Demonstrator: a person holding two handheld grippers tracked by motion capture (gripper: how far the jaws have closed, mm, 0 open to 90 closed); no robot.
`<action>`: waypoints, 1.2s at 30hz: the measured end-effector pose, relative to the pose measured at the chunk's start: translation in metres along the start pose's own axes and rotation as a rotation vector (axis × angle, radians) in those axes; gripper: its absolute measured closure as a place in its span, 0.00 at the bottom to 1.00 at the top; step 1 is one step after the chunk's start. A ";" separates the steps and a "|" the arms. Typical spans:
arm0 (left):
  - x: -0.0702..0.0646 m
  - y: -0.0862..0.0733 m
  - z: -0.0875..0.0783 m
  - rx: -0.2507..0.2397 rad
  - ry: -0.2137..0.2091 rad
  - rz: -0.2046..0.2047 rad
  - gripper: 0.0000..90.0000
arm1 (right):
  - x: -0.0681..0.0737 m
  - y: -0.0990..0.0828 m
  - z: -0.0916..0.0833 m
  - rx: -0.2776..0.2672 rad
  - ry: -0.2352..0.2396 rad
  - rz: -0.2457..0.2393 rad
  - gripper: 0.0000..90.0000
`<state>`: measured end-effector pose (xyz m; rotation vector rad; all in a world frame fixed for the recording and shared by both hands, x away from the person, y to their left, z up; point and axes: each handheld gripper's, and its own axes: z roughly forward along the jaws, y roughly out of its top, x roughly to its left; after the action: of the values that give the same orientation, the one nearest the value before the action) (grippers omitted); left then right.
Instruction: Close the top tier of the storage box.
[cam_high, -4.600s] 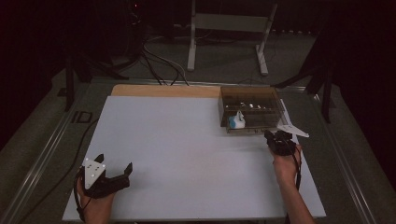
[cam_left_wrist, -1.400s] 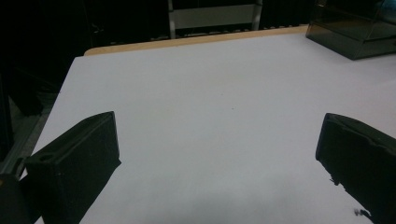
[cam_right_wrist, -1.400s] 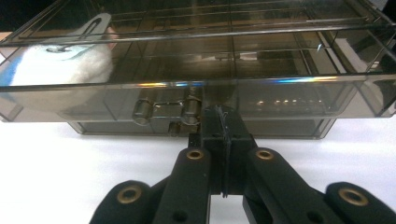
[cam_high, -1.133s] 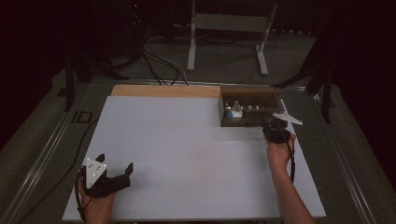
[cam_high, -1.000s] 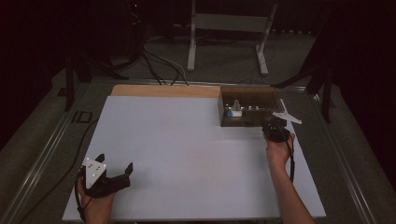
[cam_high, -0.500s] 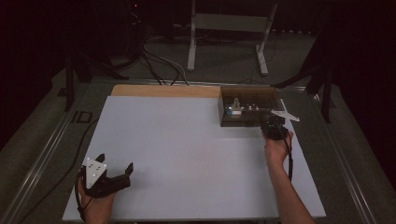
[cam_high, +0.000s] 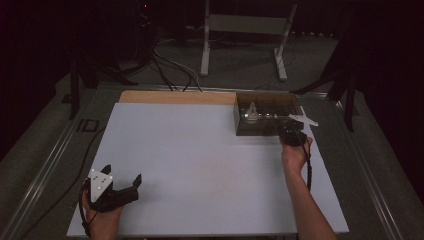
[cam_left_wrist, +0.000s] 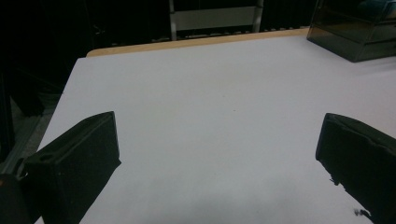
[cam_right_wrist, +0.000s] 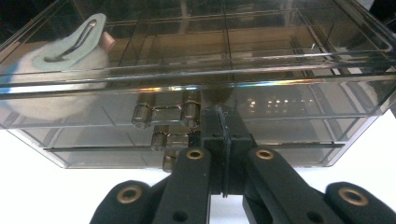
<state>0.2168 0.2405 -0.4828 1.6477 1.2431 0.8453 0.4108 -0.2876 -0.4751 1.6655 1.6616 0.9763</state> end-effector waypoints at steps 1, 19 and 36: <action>0.000 0.000 0.000 0.000 0.000 0.000 0.01 | 0.000 0.000 0.001 -0.002 0.001 0.001 1.00; 0.000 0.000 0.000 0.000 -0.001 0.000 0.01 | 0.001 0.001 0.006 -0.005 -0.021 0.033 1.00; 0.001 0.000 -0.001 -0.004 0.000 -0.005 0.01 | 0.000 0.003 -0.012 -0.050 0.034 0.031 0.94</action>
<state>0.2162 0.2418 -0.4822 1.6406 1.2439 0.8444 0.4026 -0.2885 -0.4656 1.6554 1.6246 1.0585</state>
